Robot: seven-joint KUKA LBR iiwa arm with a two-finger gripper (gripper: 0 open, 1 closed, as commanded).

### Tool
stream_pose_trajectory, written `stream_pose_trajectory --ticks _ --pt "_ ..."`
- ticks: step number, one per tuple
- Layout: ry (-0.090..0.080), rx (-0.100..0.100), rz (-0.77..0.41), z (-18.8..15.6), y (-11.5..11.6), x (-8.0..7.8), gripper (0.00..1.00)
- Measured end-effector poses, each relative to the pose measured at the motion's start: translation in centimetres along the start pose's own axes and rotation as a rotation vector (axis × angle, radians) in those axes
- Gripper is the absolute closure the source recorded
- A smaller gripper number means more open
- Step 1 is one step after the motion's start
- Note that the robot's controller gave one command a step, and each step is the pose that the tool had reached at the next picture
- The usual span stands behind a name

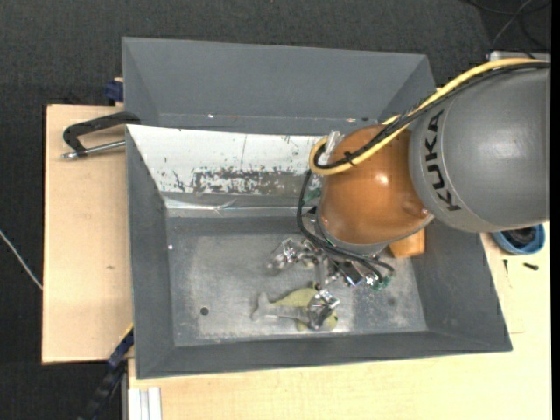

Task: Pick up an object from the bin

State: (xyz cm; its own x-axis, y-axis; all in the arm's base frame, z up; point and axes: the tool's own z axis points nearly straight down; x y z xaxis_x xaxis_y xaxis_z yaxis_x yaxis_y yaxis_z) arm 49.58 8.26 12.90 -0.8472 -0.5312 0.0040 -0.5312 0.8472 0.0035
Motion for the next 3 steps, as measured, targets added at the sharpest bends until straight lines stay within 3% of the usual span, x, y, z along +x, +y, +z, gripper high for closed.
stream_pose_trajectory --ticks 1,2,3 --pt "-0.007 0.002 0.036 6.0 -0.9 0.1 0.00" --pt "-0.007 0.003 0.034 5.7 -0.9 0.1 1.00" --pt "-0.019 0.009 -0.048 -9.5 -2.7 -3.6 1.00"
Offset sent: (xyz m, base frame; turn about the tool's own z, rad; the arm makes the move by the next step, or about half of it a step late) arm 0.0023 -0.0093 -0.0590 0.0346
